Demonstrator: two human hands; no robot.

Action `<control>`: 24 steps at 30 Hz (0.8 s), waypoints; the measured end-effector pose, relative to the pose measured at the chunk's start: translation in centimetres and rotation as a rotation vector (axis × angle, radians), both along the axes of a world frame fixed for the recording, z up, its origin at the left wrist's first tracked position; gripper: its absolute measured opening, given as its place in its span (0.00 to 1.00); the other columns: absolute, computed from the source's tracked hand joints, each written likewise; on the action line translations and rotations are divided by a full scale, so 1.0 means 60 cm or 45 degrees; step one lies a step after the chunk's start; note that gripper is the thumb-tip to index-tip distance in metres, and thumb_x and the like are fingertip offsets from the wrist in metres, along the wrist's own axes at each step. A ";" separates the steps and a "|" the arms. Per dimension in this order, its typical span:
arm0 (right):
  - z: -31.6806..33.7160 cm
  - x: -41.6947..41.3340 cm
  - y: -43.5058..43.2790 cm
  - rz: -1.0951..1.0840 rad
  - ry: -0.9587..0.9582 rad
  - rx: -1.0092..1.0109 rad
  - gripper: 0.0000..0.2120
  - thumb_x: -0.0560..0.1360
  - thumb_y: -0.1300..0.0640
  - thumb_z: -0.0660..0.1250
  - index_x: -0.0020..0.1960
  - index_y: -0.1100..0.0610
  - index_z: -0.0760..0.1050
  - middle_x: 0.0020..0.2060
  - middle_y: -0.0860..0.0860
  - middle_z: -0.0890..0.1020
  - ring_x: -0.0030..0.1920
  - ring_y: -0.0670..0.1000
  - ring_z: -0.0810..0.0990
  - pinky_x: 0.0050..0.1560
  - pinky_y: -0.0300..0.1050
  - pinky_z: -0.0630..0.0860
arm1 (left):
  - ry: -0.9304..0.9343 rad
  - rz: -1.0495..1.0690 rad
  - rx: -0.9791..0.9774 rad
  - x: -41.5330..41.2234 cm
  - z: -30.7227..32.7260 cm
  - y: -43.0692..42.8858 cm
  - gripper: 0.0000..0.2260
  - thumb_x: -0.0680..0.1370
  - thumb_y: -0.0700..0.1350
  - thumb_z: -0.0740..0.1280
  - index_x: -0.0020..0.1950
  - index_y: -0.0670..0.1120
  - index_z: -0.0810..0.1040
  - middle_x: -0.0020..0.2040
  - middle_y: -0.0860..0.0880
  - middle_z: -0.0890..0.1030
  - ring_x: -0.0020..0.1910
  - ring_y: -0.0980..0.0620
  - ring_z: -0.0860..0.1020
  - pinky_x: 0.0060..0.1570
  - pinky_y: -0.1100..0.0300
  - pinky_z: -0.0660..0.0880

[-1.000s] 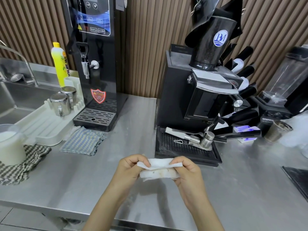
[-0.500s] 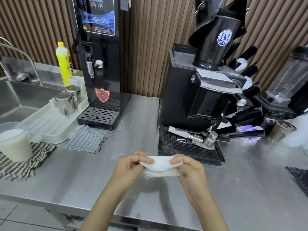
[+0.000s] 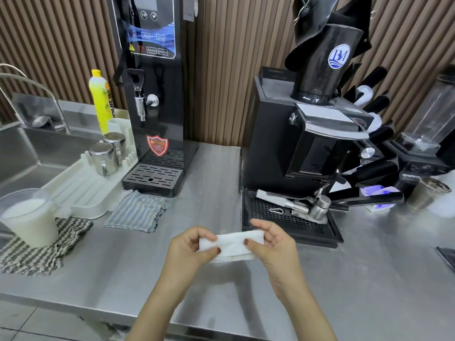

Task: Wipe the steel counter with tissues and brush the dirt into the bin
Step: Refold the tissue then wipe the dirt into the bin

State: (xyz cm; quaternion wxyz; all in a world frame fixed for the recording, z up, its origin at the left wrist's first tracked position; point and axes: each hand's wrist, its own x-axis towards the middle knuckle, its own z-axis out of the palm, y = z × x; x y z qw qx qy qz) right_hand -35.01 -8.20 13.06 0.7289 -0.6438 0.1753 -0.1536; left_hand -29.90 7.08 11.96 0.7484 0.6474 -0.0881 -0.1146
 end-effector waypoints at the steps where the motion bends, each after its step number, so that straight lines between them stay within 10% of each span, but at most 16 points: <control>1: 0.000 0.005 0.004 -0.007 0.008 0.000 0.15 0.68 0.75 0.68 0.46 0.56 0.79 0.33 0.49 0.83 0.34 0.45 0.80 0.38 0.35 0.77 | -0.005 0.002 -0.012 0.006 0.000 0.004 0.14 0.67 0.22 0.67 0.38 0.42 0.76 0.28 0.54 0.77 0.29 0.60 0.75 0.29 0.70 0.71; 15: -0.016 0.072 0.051 -0.051 0.084 0.129 0.07 0.73 0.70 0.65 0.39 0.63 0.78 0.28 0.51 0.80 0.26 0.46 0.77 0.26 0.36 0.71 | 0.073 -0.047 0.028 0.097 -0.026 0.044 0.07 0.72 0.30 0.66 0.38 0.39 0.79 0.31 0.47 0.80 0.33 0.52 0.76 0.35 0.59 0.74; 24: -0.061 0.121 0.053 0.104 0.151 0.176 0.07 0.73 0.71 0.64 0.39 0.64 0.78 0.29 0.54 0.79 0.28 0.48 0.77 0.25 0.34 0.73 | 0.112 0.218 0.037 0.100 -0.049 0.056 0.13 0.71 0.29 0.65 0.43 0.42 0.63 0.33 0.43 0.75 0.31 0.47 0.74 0.28 0.58 0.71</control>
